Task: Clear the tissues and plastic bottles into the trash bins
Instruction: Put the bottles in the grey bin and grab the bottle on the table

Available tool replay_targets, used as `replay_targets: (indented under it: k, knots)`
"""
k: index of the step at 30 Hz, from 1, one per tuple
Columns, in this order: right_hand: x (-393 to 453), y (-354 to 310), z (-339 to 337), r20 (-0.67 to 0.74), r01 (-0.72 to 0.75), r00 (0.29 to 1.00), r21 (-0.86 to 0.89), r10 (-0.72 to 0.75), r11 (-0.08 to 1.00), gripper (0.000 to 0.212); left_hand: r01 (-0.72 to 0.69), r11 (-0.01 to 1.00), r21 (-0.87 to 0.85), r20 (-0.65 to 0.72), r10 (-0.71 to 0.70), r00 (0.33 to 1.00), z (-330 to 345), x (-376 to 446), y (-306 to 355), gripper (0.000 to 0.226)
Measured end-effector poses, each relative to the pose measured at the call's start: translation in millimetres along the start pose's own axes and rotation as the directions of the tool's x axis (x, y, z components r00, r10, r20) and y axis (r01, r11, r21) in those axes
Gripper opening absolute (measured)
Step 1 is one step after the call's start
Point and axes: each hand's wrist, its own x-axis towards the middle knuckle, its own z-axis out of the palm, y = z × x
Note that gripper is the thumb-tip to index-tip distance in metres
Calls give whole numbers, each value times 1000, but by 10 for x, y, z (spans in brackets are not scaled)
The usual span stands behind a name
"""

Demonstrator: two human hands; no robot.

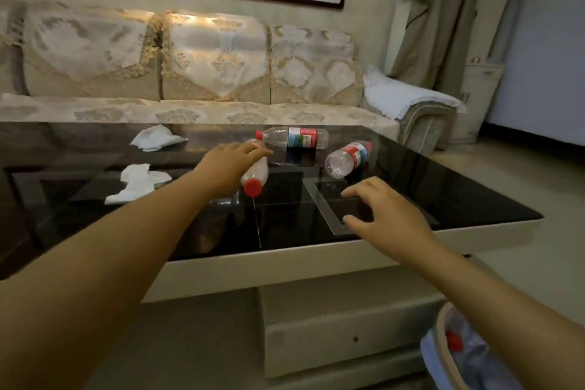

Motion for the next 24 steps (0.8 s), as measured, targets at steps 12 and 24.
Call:
replay_targets:
  k: [12,24]
  knots:
    - [751,113,262,-28,-183,983,-178,181,967,38,26,941,-338,-288,-130,949,667,484,-220,87]
    - [1585,503,481,-117,-399,912,-21,394,917,41,188,958,-216,-62,-205,977,497,543,-69,107]
